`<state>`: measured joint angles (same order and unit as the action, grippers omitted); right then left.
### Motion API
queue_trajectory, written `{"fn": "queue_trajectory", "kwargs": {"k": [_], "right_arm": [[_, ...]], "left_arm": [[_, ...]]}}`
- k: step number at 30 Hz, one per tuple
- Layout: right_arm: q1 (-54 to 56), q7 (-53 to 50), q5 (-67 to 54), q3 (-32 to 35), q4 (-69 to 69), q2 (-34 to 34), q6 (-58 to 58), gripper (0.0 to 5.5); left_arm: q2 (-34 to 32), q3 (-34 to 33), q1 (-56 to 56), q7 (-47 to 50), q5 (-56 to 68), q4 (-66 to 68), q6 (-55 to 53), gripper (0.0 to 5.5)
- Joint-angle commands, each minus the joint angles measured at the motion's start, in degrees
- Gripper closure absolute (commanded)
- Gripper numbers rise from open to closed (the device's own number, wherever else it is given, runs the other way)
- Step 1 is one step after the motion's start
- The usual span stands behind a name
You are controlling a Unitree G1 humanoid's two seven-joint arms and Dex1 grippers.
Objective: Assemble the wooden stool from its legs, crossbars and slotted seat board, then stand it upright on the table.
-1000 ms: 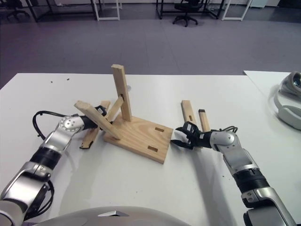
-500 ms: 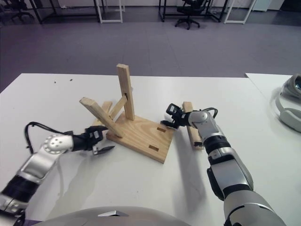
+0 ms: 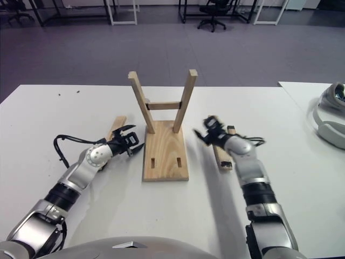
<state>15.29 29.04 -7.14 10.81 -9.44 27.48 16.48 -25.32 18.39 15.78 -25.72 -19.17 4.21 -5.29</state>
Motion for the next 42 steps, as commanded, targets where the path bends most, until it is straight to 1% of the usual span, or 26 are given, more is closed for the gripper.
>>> {"fn": "queue_trajectory", "kwargs": {"k": [1,3,7,10,13,16,17,19,21,23,25,27,30,34,38,42], "right_arm": [[-3.5,-1.7,-4.5,5.1,-3.1,-0.8,6.2,2.45],[-3.2,-2.8,-5.3,5.9,-6.8,-1.6,7.0,2.45],[-4.6,-5.3,-5.7,6.0,-9.2,-2.6,10.0,2.45],[-5.7,-7.8,-5.4,5.6,-8.7,-3.6,10.8,2.90],[-6.3,-9.6,-5.5,5.1,-9.2,-4.4,13.1,3.52],[-6.5,-11.9,-5.2,5.6,-10.9,-4.2,14.4,4.14],[-6.6,-13.0,-4.7,5.9,-10.3,-4.5,10.7,4.18],[-6.3,-14.0,-6.4,8.2,-1.3,-5.8,3.3,4.18],[-7.3,-10.2,-11.5,8.0,19.1,-5.0,0.9,4.18],[-8.3,-6.3,-15.4,3.2,39.3,-2.0,3.4,4.18],[-6.7,-4.8,-18.2,-1.5,49.0,-1.1,6.0,4.18],[-3.4,-4.5,-19.4,-6.5,53.8,-2.1,7.8,4.18],[-1.2,-4.4,-17.9,-12.2,56.1,-3.3,9.0,4.18],[1.3,-5.0,-16.6,-15.2,55.5,-3.5,10.3,4.18],[2.3,-6.1,-14.2,-15.7,55.8,-2.5,11.3,4.18],[2.0,-6.0,-11.5,-16.9,55.8,-1.8,10.9,4.18]], "left_arm": [[3.7,-7.9,-2.5,0.5,8.7,-7.3,-6.7,1.33],[4.9,-7.6,-4.3,0.4,9.7,-9.1,-7.9,1.33],[6.7,-7.7,-6.2,0.5,11.5,-11.9,-10.8,1.33],[6.9,-7.5,-6.6,0.4,11.9,-13.1,-12.1,1.33],[7.1,-7.4,-6.6,0.4,12.2,-14.0,-13.2,1.33],[9.5,-9.8,-6.8,-0.1,17.2,-17.7,-16.4,1.33],[11.8,-11.5,-6.6,-0.6,22.0,-20.0,-19.0,1.33],[16.6,-15.4,-4.8,-0.2,31.9,-25.1,-26.3,1.33],[24.4,-23.9,1.6,6.8,51.2,-31.6,-36.7,1.33],[28.2,-29.7,9.3,14.6,70.3,-33.8,-41.4,1.33],[28.8,-31.8,14.0,20.4,81.9,-32.7,-41.8,1.33],[29.3,-32.5,16.5,25.1,90.9,-30.9,-41.2,1.33],[29.5,-30.0,14.3,30.2,100.6,-32.9,-40.6,1.79],[26.9,-26.6,11.7,37.5,109.0,-37.8,-39.1,2.48],[23.0,-25.1,10.6,41.8,111.7,-40.1,-36.8,3.17],[20.5,-24.2,9.6,42.5,109.3,-39.0,-34.7,3.83]]}}
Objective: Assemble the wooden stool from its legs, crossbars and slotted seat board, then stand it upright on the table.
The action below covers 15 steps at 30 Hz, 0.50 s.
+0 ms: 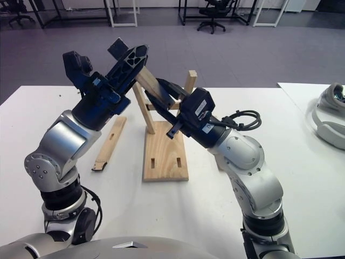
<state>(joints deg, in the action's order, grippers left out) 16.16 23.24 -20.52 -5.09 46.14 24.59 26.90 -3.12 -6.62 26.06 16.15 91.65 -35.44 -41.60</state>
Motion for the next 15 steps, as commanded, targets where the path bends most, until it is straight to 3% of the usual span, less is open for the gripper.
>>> {"fn": "queue_trajectory", "kwargs": {"k": [1,4,9,10,13,15], "right_arm": [[1.0,-0.1,2.4,-1.4,0.2,1.1,0.3,4.18],[1.0,0.0,3.4,-2.2,0.1,0.7,0.0,4.18],[1.4,-0.1,3.8,-2.8,-0.2,0.5,0.1,4.18],[1.4,-0.3,3.9,-2.9,-0.2,0.3,0.2,3.81],[-1.0,-0.3,3.5,-2.5,0.0,0.8,1.1,3.16],[-6.0,-0.8,2.9,0.8,-1.2,1.0,0.8,2.88]], "left_arm": [[-1.8,1.2,-0.8,0.5,-2.0,0.9,2.3,3.99],[-1.8,2.7,-1.7,-0.8,-4.0,1.2,3.9,4.58],[-2.4,4.4,-6.3,-3.2,-7.9,-0.2,6.2,5.09],[-3.2,4.1,-7.4,-3.7,-8.8,-0.5,6.6,5.09],[-10.8,-2.3,-10.2,-6.3,-12.6,1.7,6.9,5.09],[-19.1,-5.9,-15.9,-12.0,-23.2,5.9,7.9,5.09]]}}
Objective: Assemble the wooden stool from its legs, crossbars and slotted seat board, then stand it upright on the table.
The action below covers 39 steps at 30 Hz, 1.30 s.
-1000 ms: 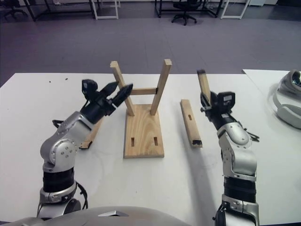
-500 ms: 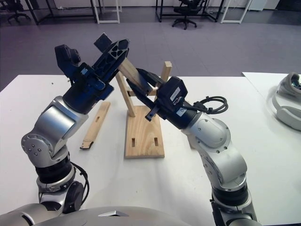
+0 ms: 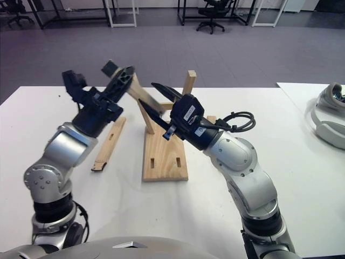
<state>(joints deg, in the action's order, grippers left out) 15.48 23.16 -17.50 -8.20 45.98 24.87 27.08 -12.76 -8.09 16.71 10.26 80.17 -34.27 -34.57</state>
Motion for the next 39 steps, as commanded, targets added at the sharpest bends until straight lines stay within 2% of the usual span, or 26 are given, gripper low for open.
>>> {"fn": "queue_trajectory", "kwargs": {"k": [1,7,13,17,24,27,32,35,39], "right_arm": [[-7.6,-0.7,-0.1,5.5,-3.0,0.5,-0.7,2.88],[-16.1,1.0,4.1,7.8,-20.1,-0.2,-12.9,2.88],[-16.8,1.4,5.8,7.4,-27.3,-2.2,-18.9,2.88],[-16.8,1.8,6.5,6.8,-28.6,-2.7,-20.1,2.88],[-17.2,2.0,7.1,6.0,-28.4,-3.3,-20.4,2.88],[-17.0,1.8,7.5,5.7,-28.3,-3.4,-20.5,2.88],[-16.1,1.3,8.3,6.9,-27.8,-2.4,-20.4,2.88],[-16.1,1.8,8.9,8.0,-27.4,-1.1,-20.6,2.88],[-16.0,2.2,9.9,7.4,-27.5,-1.0,-20.9,2.88]], "left_arm": [[-11.5,-5.2,-8.1,-8.6,-16.8,8.5,2.6,5.09],[-8.5,-5.6,-5.6,-17.6,-32.6,30.6,14.0,5.10],[-2.0,-6.7,-0.4,-25.4,-37.3,47.7,21.3,5.10],[0.2,-7.3,1.1,-27.4,-39.3,50.4,22.8,5.10],[0.1,-6.8,-3.5,-27.7,-46.0,50.7,24.2,5.10],[-0.9,-4.0,-5.1,-27.8,-51.5,51.9,25.3,5.10],[-2.2,5.3,-13.0,-30.5,-62.8,60.2,28.0,5.10],[-2.7,7.2,-17.8,-30.6,-65.7,63.3,30.8,5.10],[-2.4,9.7,-17.5,-29.9,-67.7,68.0,32.3,5.10]]}}
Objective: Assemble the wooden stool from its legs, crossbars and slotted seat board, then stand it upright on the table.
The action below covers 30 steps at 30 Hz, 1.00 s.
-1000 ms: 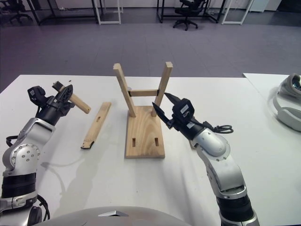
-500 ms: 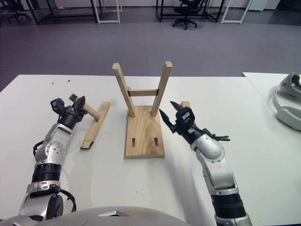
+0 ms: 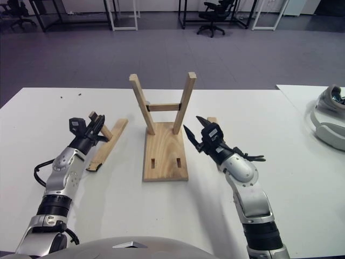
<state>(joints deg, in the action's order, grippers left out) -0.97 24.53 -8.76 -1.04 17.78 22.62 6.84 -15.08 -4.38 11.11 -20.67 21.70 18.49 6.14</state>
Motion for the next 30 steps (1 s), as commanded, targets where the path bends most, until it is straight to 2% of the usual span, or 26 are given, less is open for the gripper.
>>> {"fn": "queue_trajectory", "kwargs": {"k": [1,8,13,14,20,27,30], "right_arm": [[0.7,0.9,1.5,0.0,0.5,1.3,-0.8,2.88],[1.9,0.6,3.0,-1.4,-0.1,0.7,-1.4,2.88],[2.3,0.1,3.4,-1.2,0.0,0.4,-1.7,2.88],[2.4,0.1,3.4,-1.1,-0.1,0.3,-1.8,2.88],[3.0,-0.4,3.2,-0.5,-1.1,0.1,-2.4,2.88],[2.2,-0.1,2.6,0.1,-0.9,0.1,-2.1,2.88],[1.7,0.3,2.9,-0.8,-0.7,-0.1,-1.9,2.88]], "left_arm": [[-0.3,6.4,-10.7,1.3,-9.3,15.4,-9.1,5.10],[-1.6,9.2,-6.6,4.6,-11.5,19.0,-16.3,5.10],[-1.6,4.6,-6.9,2.9,-4.9,3.4,-12.1,5.10],[-1.9,3.7,-6.4,2.6,-3.9,1.2,-12.2,4.73],[-8.0,0.5,-3.2,0.1,-2.7,-12.3,-21.9,3.83],[-12.2,-1.4,-12.7,1.5,2.2,-30.4,-47.3,2.65],[-11.3,-0.4,-13.1,2.7,1.7,-32.5,-51.7,2.60]]}}
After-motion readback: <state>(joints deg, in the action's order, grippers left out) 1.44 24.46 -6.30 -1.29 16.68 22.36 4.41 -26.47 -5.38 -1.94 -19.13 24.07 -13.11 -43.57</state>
